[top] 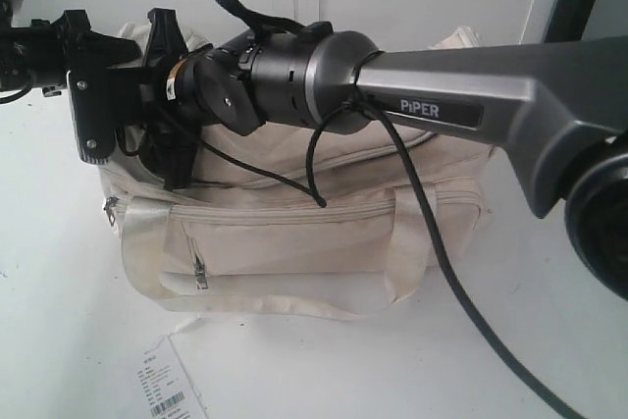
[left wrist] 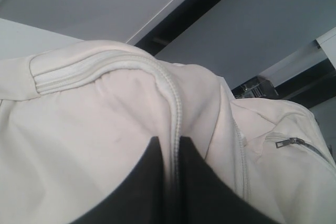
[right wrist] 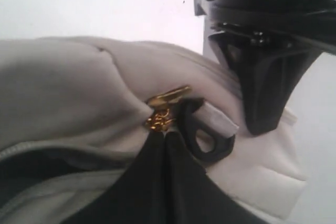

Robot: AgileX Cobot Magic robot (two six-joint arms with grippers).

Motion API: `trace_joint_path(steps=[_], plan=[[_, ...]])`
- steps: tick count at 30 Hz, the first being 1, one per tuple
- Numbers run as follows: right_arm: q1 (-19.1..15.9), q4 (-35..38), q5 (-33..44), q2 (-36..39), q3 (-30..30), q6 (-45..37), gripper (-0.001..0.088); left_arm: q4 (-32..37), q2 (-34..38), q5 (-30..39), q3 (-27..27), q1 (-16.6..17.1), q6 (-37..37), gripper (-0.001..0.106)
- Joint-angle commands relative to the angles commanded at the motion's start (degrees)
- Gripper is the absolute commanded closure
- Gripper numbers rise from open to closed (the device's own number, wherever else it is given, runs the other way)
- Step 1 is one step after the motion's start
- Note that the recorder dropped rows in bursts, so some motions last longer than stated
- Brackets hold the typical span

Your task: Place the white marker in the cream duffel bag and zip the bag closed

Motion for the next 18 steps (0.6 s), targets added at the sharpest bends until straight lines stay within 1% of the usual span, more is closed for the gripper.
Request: trace_joint_path(steps=[2, 3, 4, 5, 9, 11, 12, 14, 18], plan=[[-0.26, 0.24, -0.63, -0.22, 0.0, 10.79, 0.0864, 0.0, 0.0, 0.0, 0.0, 0.0, 0.0, 0.105], [-0.53, 0.24, -0.87, -0.22, 0.0, 15.96, 0.0841, 0.0, 0.0, 0.0, 0.0, 0.0, 0.0, 0.105], [-0.66, 0.24, -0.84, -0.22, 0.0, 19.48, 0.0797, 0.0, 0.0, 0.0, 0.0, 0.0, 0.0, 0.105], [-0.74, 0.24, -0.84, -0.22, 0.0, 20.96, 0.0738, 0.0, 0.0, 0.0, 0.0, 0.0, 0.13, 0.105], [-0.62, 0.24, -1.85, 0.02, 0.0, 19.89, 0.0474, 0.0, 0.0, 0.0, 0.0, 0.0, 0.13, 0.105], [-0.62, 0.24, -2.95, 0.38, 0.0, 19.62, 0.0397, 0.0, 0.0, 0.0, 0.0, 0.0, 0.13, 0.105], [-0.62, 0.24, -3.35, 0.64, 0.0, 19.62, 0.0374, 0.0, 0.0, 0.0, 0.0, 0.0, 0.13, 0.105], [-0.62, 0.24, -5.06, 1.3, 0.0, 19.62, 0.0355, 0.0, 0.0, 0.0, 0.0, 0.0, -0.31, 0.105], [-0.62, 0.13, -11.05, 2.91, -0.09, 19.62, 0.0353, 0.0, 0.0, 0.0, 0.0, 0.0, -0.46, 0.105]])
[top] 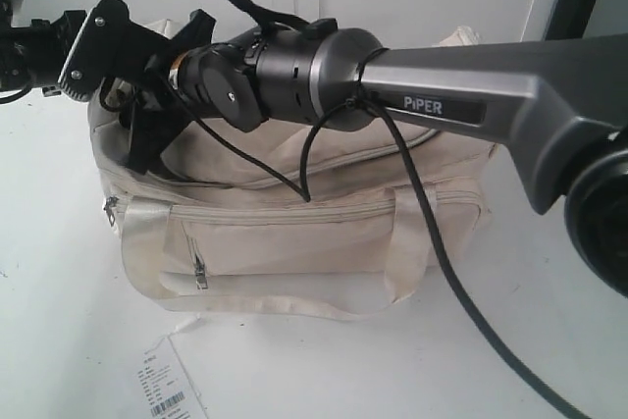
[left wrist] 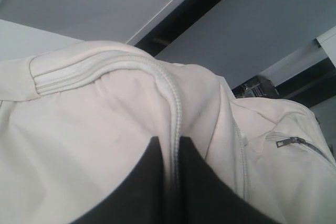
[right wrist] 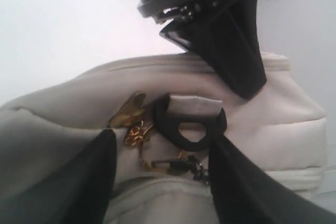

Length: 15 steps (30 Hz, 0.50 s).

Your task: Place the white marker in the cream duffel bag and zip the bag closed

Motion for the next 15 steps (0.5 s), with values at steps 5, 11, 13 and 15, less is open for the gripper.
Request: trace_joint_path(steps=[5, 11, 13, 15], plan=[[-0.61, -0.39, -0.25, 2.33, -0.72, -1.36, 0.0353, 0.0, 0.0, 0.0, 0.0, 0.0, -0.4, 0.105], [-2.46, -0.39, 0.26, 3.18, -0.85, -1.25, 0.0353, 0.0, 0.0, 0.0, 0.0, 0.0, -0.4, 0.105], [-2.79, -0.39, 0.26, 3.18, -0.85, -1.25, 0.0355, 0.0, 0.0, 0.0, 0.0, 0.0, -0.4, 0.105], [-2.79, -0.39, 0.26, 3.37, -0.85, -1.35, 0.039, 0.0, 0.0, 0.0, 0.0, 0.0, -0.4, 0.105]])
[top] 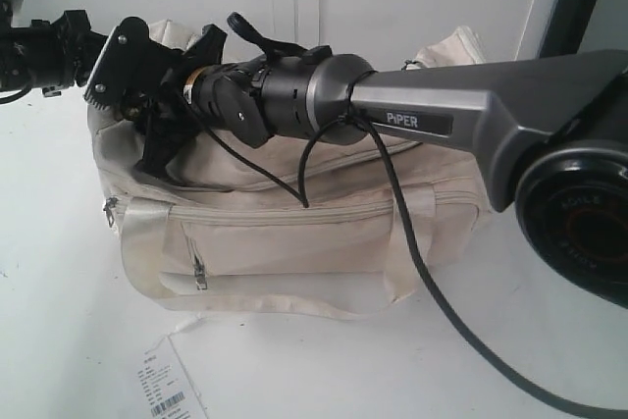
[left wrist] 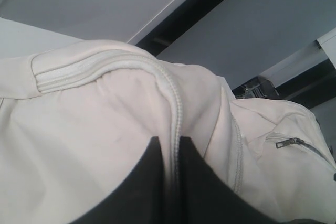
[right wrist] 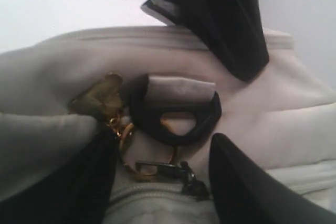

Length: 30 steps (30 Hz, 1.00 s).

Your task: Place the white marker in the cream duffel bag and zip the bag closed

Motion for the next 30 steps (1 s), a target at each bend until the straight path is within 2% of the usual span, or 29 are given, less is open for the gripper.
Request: trace_joint_path(steps=[5, 8, 9, 21, 30], plan=[[0.0, 0.0, 0.65, 1.39, 0.0, 0.0, 0.0573, 0.0, 0.0, 0.0, 0.0, 0.0, 0.0, 0.105], [0.0, 0.0, 1.83, 1.63, 0.0, 0.0, 0.0757, 0.0, 0.0, 0.0, 0.0, 0.0, 0.0, 0.105], [0.0, 0.0, 1.94, 1.46, -0.12, 0.0, 0.0853, 0.0, 0.0, 0.0, 0.0, 0.0, 0.0, 0.105], [0.0, 3.3, 12.23, -5.35, -0.48, 2.0, 0.0868, -0.12, 0.0, 0.0, 0.0, 0.0, 0.45, 0.105], [0.0, 6.57, 18.13, -6.14, -0.48, 2.0, 0.0868, -0.39, 0.0, 0.0, 0.0, 0.0, 0.84, 0.105]])
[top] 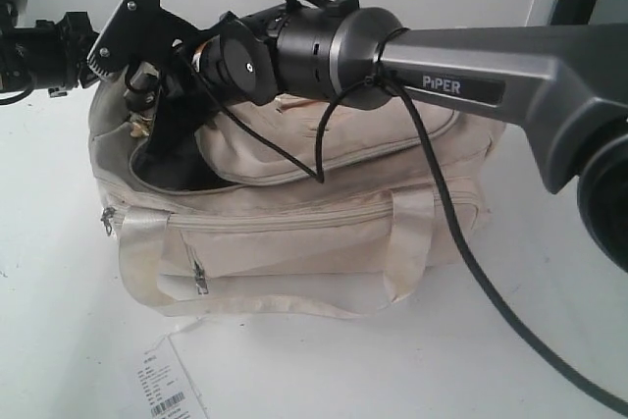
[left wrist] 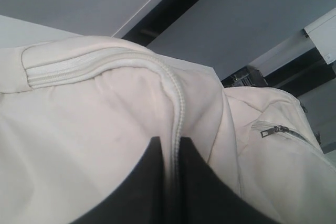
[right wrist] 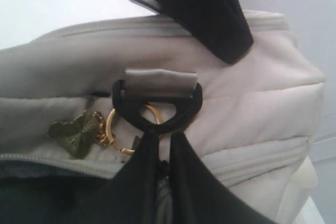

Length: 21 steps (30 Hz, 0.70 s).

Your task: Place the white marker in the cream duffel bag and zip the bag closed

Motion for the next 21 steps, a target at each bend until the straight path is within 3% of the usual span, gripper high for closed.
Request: trace_joint_path(steps=[9, 10, 12, 16, 17, 19, 21], plan=[[0.0, 0.4, -0.14, -2.39, 0.0, 4.52, 0.0868, -0.46, 0.0, 0.0, 0.0, 0.0, 0.23, 0.105], [0.0, 2.91, 0.26, -2.16, 0.0, 4.41, 0.0868, -0.46, 0.0, 0.0, 0.0, 0.12, 0.23, 0.105], [0.0, 7.02, 1.42, -2.05, 0.0, -0.39, 0.0868, -0.74, 0.0, 0.0, 0.0, 0.12, 0.23, 0.105], [0.0, 7.08, 3.05, -2.05, 0.0, -2.36, 0.0848, -1.1, 0.0, 0.0, 0.0, 0.12, -0.01, 0.105], [0.0, 7.08, 3.46, -2.05, 0.0, -3.51, 0.0808, -1.0, 0.0, 0.0, 0.0, 0.12, -0.01, 0.105], [0.2, 7.18, 6.01, -2.05, 0.0, -7.06, 0.055, -1.0, 0.0, 0.0, 0.0, 0.12, -0.01, 0.105], [0.84, 7.32, 7.77, -2.52, 0.0, -10.38, 0.0399, -1.0, 0.0, 0.0, 0.0, 0.12, -0.01, 0.105]])
